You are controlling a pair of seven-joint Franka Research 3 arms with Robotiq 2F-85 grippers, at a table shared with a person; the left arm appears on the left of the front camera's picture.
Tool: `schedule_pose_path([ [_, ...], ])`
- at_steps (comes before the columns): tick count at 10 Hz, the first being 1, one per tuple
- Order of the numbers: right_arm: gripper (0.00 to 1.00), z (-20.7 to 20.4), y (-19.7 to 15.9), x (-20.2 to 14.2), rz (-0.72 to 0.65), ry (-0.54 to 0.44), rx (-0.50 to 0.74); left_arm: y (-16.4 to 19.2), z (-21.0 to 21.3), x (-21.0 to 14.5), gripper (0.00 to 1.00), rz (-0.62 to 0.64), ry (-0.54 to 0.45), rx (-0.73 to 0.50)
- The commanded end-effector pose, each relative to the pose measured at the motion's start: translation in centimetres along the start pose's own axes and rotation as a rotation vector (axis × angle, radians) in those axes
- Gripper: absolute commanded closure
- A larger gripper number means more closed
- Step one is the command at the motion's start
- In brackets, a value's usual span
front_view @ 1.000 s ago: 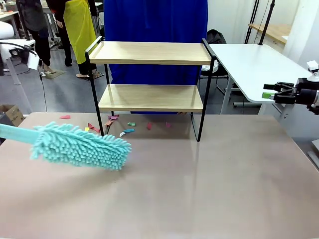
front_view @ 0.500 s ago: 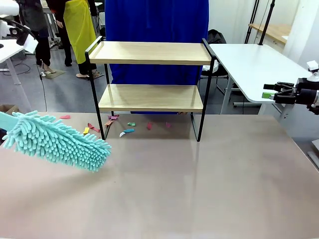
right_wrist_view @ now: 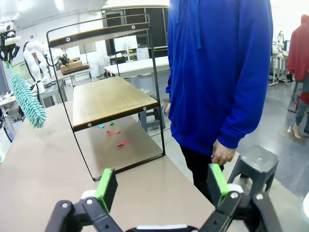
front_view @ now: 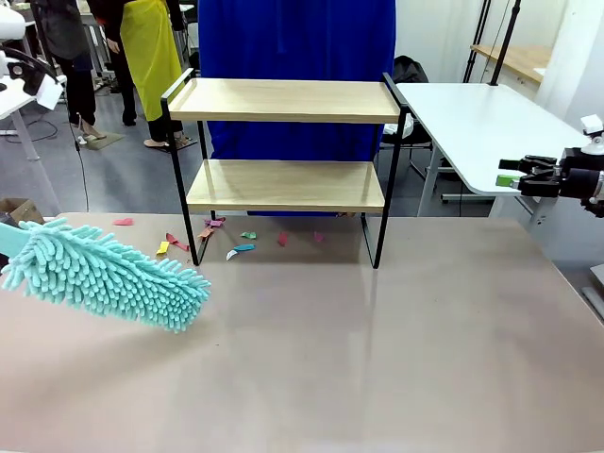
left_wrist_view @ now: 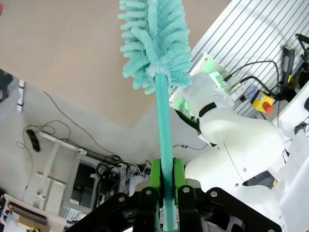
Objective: Clean the shelf.
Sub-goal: Clean the specific section of the Shelf indicated by the human with the Duster.
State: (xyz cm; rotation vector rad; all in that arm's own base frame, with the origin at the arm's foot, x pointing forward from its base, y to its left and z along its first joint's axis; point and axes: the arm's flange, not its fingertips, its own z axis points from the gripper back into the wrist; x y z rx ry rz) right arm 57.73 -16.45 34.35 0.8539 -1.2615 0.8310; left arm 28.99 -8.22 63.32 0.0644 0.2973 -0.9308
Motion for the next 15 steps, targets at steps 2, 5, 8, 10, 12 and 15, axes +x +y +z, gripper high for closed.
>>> schedule_pose_path([
  [2,0.00,-0.16,0.24,0.25,0.015,-0.002,0.002,0.05,-0.34,-0.28,0.87,-0.017,-0.019,0.004],
  [5,0.00,-0.16,0.24,0.25,0.015,-0.002,0.002,0.05,-0.34,-0.28,0.87,-0.017,-0.019,0.004],
  [8,0.00,-0.16,0.24,0.25,0.015,-0.002,0.002,0.05,-0.34,-0.28,0.87,-0.017,-0.019,0.004],
  [10,0.00,-0.16,0.24,0.25,0.015,-0.002,0.002,0.05,-0.34,-0.28,0.87,-0.017,-0.019,0.004],
  [12,0.00,-0.16,0.24,0.25,0.015,-0.002,0.002,0.05,-0.34,-0.28,0.87,-0.017,-0.019,0.004],
  [15,0.00,-0.16,0.24,0.25,0.015,-0.002,0.002,0.05,-0.34,-0.28,0.87,-0.017,-0.019,0.004],
])
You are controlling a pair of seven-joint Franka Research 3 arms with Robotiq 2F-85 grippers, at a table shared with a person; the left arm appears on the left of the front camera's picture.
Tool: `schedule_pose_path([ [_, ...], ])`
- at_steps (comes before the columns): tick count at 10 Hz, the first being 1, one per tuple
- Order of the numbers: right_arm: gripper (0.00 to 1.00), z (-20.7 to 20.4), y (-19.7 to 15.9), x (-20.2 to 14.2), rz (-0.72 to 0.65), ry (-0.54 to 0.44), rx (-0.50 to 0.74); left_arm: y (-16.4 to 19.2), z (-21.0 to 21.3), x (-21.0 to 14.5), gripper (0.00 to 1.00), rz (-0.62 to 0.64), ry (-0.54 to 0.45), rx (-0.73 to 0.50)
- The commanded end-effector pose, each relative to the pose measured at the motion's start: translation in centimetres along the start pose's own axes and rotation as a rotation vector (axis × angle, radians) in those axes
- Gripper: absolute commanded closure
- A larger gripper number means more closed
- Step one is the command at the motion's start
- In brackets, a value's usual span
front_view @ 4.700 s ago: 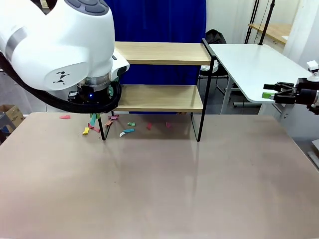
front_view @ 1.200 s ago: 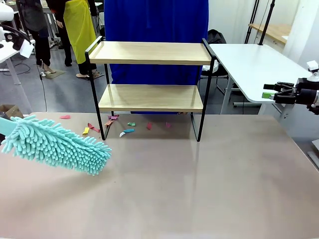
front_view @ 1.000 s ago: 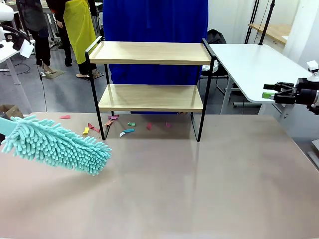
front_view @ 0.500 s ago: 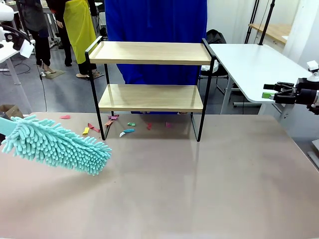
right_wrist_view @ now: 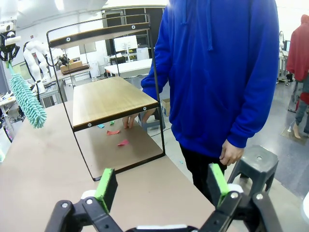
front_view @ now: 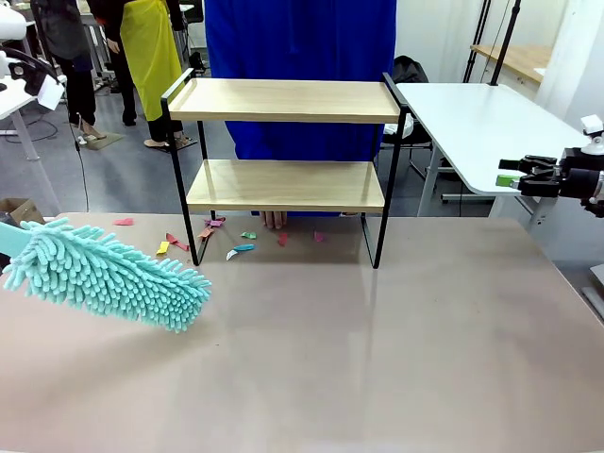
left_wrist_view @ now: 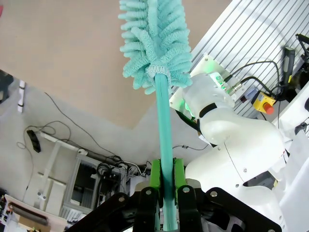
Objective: Clean the shelf.
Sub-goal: Clean the specific section of the Shelf indicated by the human with the Duster.
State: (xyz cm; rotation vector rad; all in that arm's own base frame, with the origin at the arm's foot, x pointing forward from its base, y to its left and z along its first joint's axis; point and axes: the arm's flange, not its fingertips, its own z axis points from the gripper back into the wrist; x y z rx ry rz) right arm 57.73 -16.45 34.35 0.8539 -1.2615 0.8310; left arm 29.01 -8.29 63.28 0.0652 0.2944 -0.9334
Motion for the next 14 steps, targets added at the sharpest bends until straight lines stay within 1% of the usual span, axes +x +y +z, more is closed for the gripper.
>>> schedule_pose_path([
  [1,0.00,-0.15,0.24,0.25,0.015,-0.002,0.002,0.08,-0.32,-0.36,0.87,-0.015,-0.017,0.002],
  [13,0.00,-0.15,0.24,0.25,0.015,-0.002,0.002,0.08,-0.32,-0.36,0.87,-0.015,-0.017,0.002],
  [14,0.00,-0.15,0.24,0.25,0.015,-0.002,0.002,0.00,0.00,0.00,0.87,0.000,0.000,0.000],
])
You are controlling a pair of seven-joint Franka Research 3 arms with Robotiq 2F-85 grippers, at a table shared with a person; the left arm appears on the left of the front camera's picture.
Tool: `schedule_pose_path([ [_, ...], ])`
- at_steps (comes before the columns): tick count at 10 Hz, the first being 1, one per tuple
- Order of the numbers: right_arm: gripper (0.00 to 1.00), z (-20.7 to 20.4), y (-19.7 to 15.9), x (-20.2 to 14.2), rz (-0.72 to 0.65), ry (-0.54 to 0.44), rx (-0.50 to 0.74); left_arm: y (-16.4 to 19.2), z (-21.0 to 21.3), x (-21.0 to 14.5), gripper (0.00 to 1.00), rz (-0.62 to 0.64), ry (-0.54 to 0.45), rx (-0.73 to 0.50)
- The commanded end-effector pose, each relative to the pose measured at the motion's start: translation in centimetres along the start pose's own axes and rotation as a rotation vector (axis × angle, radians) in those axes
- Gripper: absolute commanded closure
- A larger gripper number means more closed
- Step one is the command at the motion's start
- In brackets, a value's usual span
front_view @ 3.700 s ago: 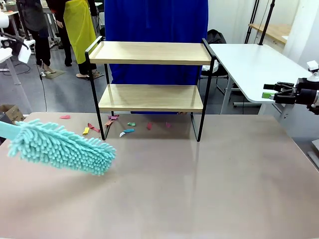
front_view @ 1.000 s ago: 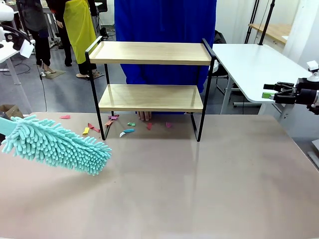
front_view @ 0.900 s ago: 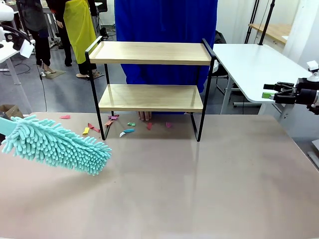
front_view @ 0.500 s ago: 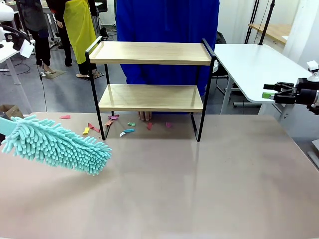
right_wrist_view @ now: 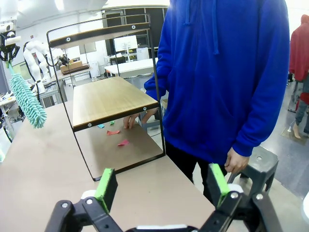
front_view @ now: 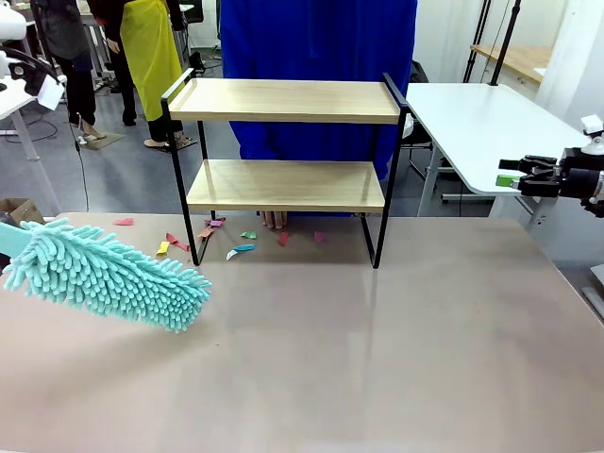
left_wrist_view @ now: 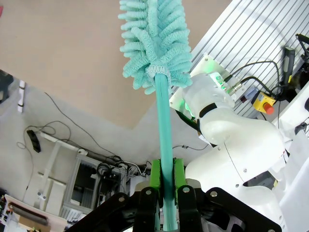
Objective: Clean the shelf.
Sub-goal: Clean the specific section of the Shelf indicated by the human with the Duster.
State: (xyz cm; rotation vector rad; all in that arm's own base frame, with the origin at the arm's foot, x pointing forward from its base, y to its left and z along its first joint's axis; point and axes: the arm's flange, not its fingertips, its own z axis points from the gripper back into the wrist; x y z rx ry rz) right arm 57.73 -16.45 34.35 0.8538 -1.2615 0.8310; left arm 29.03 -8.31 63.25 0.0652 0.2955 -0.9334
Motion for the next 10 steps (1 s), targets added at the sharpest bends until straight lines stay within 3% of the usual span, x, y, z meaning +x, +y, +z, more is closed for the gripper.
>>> schedule_pose_path([
  [1,0.00,-0.2,0.2,0.2,0.015,-0.002,0.002,-1.6,0.0,1.1,0.87,0.000,-0.058,0.007],
  [5,0.00,-0.2,0.2,0.2,0.015,-0.002,0.002,-9.5,0.5,6.9,0.87,0.019,-0.267,-0.077],
  [7,0.00,-0.2,0.2,0.2,0.015,-0.002,0.002,-13.5,0.9,10.6,0.87,0.097,-0.385,-0.156],
  [9,0.00,-0.2,0.2,0.2,0.015,-0.002,0.002,-16.8,0.6,14.8,0.87,0.306,-0.473,-0.109],
  [10,0.00,-0.2,0.2,0.2,0.015,-0.002,0.002,-17.4,0.3,15.9,0.87,0.342,-0.507,-0.104],
])
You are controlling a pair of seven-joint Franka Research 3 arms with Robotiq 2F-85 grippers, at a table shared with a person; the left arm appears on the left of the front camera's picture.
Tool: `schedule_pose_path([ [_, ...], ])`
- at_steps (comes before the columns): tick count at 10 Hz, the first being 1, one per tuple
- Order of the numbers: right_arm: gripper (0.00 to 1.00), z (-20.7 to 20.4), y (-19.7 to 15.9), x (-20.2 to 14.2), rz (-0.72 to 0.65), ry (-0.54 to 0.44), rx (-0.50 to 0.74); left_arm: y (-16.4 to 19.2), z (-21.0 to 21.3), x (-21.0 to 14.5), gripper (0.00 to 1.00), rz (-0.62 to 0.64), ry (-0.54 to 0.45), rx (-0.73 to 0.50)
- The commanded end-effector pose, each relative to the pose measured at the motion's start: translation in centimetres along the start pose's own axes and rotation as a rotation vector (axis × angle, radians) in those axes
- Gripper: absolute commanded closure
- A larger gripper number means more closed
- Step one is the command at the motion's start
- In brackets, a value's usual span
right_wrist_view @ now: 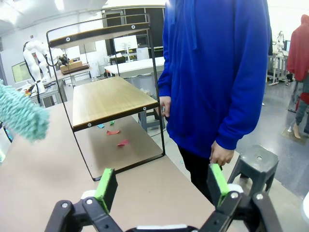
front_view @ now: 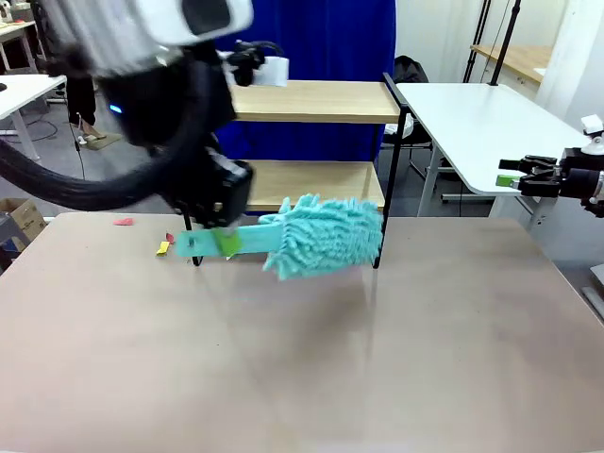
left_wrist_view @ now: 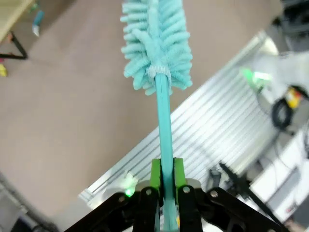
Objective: Clean the shelf.
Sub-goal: Clean the specific section of the Shelf indicated by the human with the Duster.
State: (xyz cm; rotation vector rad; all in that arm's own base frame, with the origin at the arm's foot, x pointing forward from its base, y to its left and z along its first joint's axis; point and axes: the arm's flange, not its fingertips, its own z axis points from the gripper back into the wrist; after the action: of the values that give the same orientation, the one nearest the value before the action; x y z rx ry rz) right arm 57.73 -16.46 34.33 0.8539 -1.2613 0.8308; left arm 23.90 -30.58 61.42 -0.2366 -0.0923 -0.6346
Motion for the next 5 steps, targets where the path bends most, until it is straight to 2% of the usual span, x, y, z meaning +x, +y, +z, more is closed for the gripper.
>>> schedule_pose_path([
  [1,0.00,-0.2,0.3,0.3,0.015,-0.002,0.002,-0.8,-1.9,1.3,0.87,0.085,-0.061,0.031],
  [2,0.00,-0.2,0.3,0.3,0.015,-0.002,0.002,-0.9,-2.8,2.5,0.87,0.082,-0.033,0.029],
  [3,0.00,-0.2,0.3,0.3,0.015,-0.002,0.002,-0.6,-2.9,3.1,0.87,0.111,0.050,0.032],
  [4,0.00,-0.2,0.3,0.3,0.015,-0.002,0.002,-1.3,-2.2,1.7,0.87,0.069,-0.045,0.020],
  [5,0.00,-0.2,0.3,0.3,0.015,-0.002,0.002,-1.3,-2.2,1.7,0.87,0.069,-0.045,0.020],
])
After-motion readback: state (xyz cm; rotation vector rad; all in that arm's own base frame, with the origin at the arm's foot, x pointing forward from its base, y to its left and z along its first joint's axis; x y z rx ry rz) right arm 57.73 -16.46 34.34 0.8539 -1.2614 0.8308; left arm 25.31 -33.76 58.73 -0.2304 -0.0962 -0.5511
